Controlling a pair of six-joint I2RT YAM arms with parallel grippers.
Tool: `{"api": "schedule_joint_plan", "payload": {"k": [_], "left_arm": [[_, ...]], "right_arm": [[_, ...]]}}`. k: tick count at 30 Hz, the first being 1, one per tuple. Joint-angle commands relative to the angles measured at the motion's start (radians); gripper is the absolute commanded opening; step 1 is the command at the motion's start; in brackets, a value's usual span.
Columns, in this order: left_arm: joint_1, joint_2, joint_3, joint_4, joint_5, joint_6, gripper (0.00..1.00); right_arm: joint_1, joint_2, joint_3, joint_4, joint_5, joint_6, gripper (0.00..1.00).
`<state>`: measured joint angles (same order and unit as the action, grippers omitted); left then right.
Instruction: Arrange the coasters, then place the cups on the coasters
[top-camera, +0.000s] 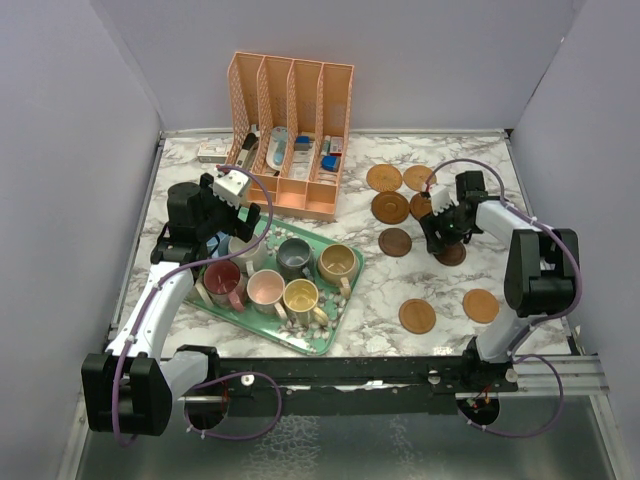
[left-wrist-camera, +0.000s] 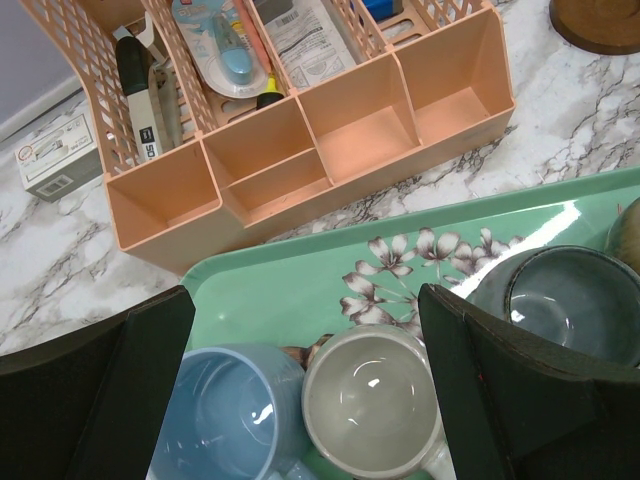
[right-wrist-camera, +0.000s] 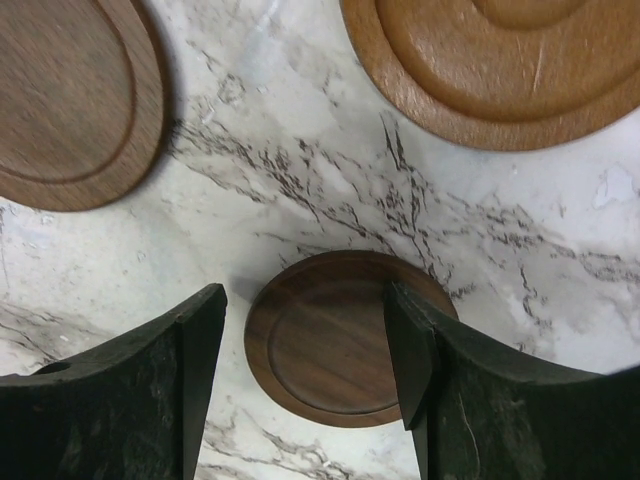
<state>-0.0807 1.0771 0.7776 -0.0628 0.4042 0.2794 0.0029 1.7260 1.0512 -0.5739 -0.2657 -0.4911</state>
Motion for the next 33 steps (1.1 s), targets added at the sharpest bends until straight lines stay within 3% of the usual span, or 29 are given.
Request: {"api": "schedule_joint_plan", "payload": {"k": [1,15,33], "left_arm": [[-0.005,-0.009,-0.006,0.011,0.031,0.007,0.99],[-0.005,-0.003,-0.005,0.009,0.033,0.008,0.99],[-0.005,-0.007,-0.004,0.006,0.029,0.012,0.99]], "right_arm": [[0.042,0.073,-0.006,-0.002,-0.049,0.023,0.64],[0.053,0.101,0.046,-0.022,-0.144,0.012,0.63],[0.066,0.133,0.081,0.013,-0.063,0.019,0.61]]}}
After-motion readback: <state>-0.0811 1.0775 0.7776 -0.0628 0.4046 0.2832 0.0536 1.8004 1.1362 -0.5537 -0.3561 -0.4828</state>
